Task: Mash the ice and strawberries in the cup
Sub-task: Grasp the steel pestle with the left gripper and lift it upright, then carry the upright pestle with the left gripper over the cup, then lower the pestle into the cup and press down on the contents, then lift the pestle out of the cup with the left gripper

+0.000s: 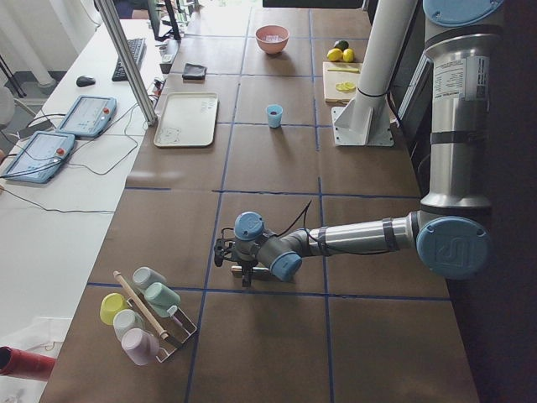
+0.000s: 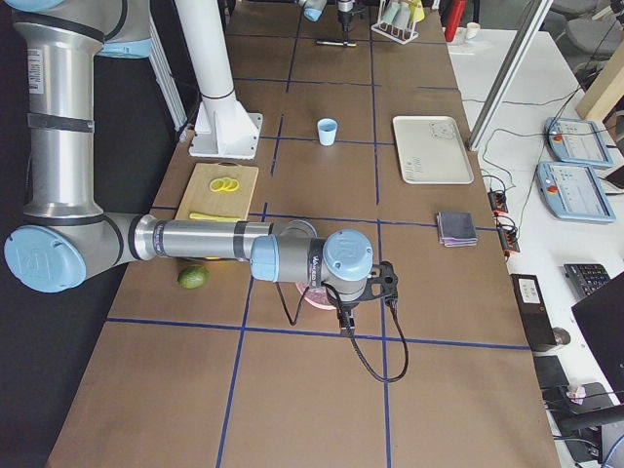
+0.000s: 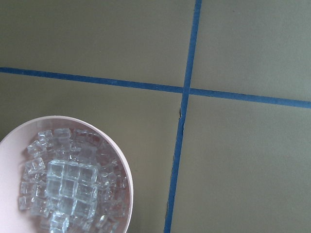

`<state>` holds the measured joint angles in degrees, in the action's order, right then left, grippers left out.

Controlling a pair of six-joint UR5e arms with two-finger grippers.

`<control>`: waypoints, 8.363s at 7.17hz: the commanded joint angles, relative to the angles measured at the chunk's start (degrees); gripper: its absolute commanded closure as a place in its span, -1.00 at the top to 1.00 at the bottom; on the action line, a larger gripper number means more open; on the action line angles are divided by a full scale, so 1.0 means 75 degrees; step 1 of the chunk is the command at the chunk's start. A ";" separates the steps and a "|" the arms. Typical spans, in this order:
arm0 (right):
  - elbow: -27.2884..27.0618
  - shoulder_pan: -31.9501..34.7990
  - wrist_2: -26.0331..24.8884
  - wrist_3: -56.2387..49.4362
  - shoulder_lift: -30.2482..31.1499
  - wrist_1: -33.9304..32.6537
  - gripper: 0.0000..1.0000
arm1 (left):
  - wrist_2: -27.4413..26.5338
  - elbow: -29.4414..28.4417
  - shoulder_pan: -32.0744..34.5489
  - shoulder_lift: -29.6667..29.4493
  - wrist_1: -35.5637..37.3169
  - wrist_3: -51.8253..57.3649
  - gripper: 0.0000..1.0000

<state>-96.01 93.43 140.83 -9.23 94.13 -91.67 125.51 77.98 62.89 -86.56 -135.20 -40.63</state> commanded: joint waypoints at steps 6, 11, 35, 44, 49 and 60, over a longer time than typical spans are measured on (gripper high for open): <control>-0.0007 0.0000 -0.0016 0.0000 -0.0035 0.0000 0.99 | 0.0047 0.0230 -0.0030 0.0010 0.0050 0.0027 -1.00; -0.0101 0.0000 -0.0004 0.0047 -0.0070 0.0012 0.99 | 0.0117 0.2874 -0.0018 -0.0165 0.0121 0.0659 -1.00; -0.0219 0.0000 -0.0062 0.0024 -0.0059 -0.0059 0.99 | -0.8508 0.0571 -0.6346 -0.4759 -0.7953 0.2312 -1.00; -0.0078 0.0000 -0.0074 0.0012 -0.0070 -0.0047 0.99 | -0.8496 -0.0307 -0.6382 -0.5099 -0.8293 0.2277 -1.00; 0.0004 0.0000 -0.0074 0.0000 -0.0070 -0.0035 0.99 | -0.8496 -0.0671 -0.6370 -0.5170 -0.8422 0.2277 -1.00; 0.0121 0.0000 -0.0133 0.0012 -0.0094 -0.0035 0.99 | -0.6712 0.2059 -0.4304 -0.3710 -0.6091 -0.0863 -1.00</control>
<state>-95.19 93.43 139.83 -9.17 93.43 -91.83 68.52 92.06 24.49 -118.32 -184.25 -36.97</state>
